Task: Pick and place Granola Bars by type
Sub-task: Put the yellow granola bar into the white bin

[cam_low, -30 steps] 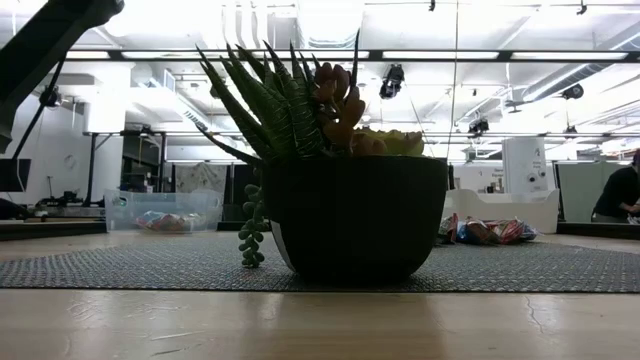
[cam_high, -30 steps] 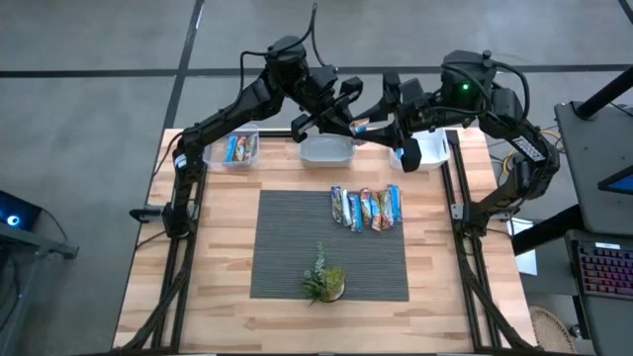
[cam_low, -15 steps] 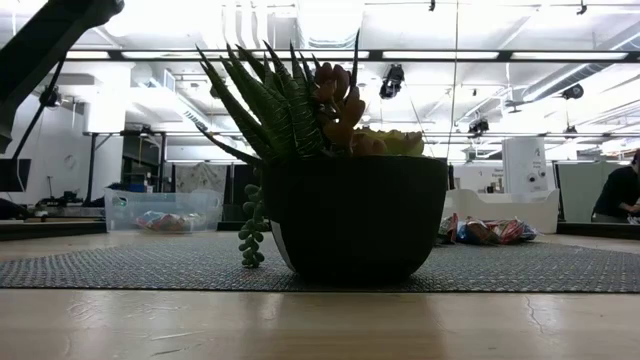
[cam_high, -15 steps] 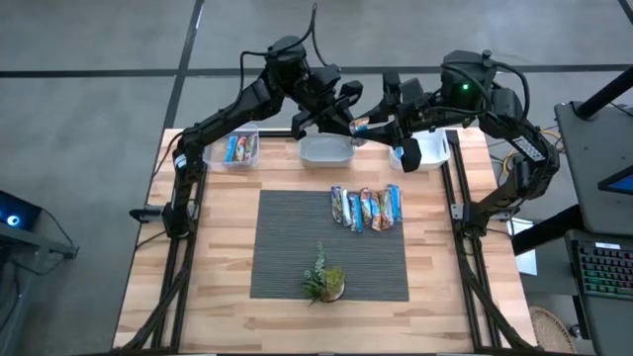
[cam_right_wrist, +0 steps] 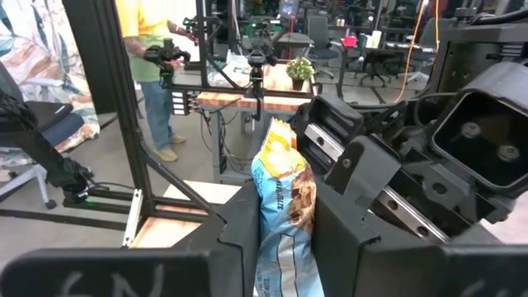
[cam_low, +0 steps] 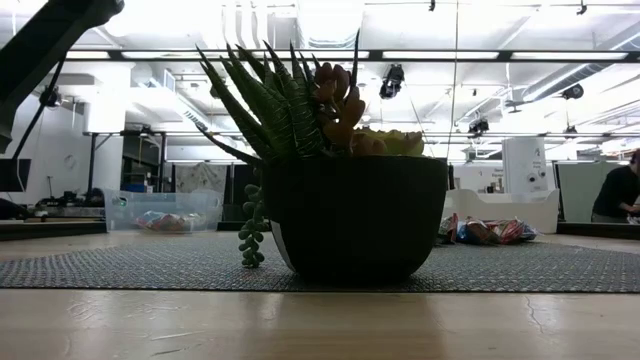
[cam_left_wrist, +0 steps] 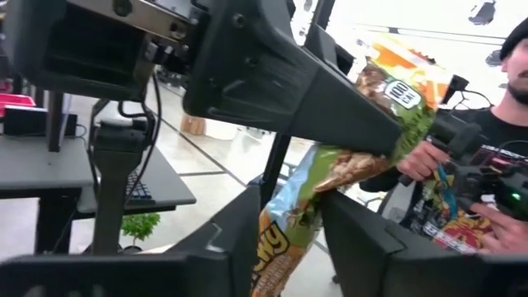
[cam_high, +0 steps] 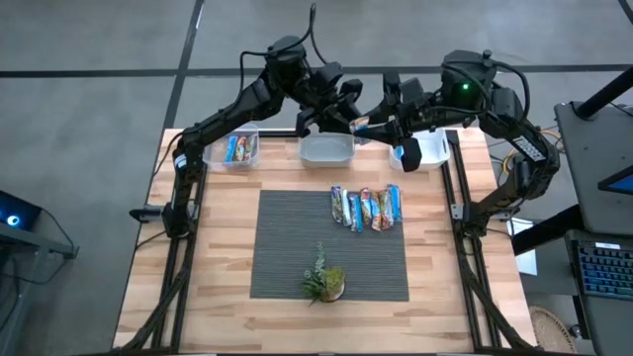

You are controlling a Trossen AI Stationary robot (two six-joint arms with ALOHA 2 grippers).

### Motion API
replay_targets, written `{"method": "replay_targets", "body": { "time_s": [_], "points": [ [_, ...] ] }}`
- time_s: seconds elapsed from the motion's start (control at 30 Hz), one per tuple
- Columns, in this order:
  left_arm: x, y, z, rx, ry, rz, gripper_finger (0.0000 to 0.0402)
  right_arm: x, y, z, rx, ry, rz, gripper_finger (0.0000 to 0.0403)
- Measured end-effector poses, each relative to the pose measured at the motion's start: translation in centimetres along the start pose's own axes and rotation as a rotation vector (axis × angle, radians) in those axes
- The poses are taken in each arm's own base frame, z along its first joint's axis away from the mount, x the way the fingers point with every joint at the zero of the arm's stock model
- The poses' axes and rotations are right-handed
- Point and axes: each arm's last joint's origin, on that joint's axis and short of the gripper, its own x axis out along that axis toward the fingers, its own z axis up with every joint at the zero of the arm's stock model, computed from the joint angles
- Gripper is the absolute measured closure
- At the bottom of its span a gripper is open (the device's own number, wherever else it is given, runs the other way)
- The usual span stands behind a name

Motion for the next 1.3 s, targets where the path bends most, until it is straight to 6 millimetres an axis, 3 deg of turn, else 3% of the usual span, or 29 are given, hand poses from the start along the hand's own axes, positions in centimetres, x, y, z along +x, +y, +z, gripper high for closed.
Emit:
{"method": "replay_targets", "body": {
  "time_s": [0.2,0.43,0.97,1.17,1.3],
  "points": [
    [0.0,0.1,0.0,0.032,-0.007,0.020,0.0248,0.0,0.0,-0.1,0.005,0.007,0.001,0.0324],
    [-0.8,0.5,0.1,0.084,-0.001,0.030,0.0245,0.0,0.0,-0.1,0.002,0.007,0.001,0.0328],
    [-4.7,1.4,-0.6,-0.061,0.085,0.067,0.0245,-1.2,0.4,0.3,-0.011,-0.008,-0.008,0.0331],
    [-6.2,1.2,-0.2,-0.081,0.088,0.079,0.0246,-1.8,0.1,-0.2,-0.013,0.061,-0.185,0.0331],
    [-7.2,-0.5,0.7,-0.060,0.094,0.096,0.0247,-2.3,-0.6,-1.0,0.007,0.142,-0.304,0.0331]
  ]
}}
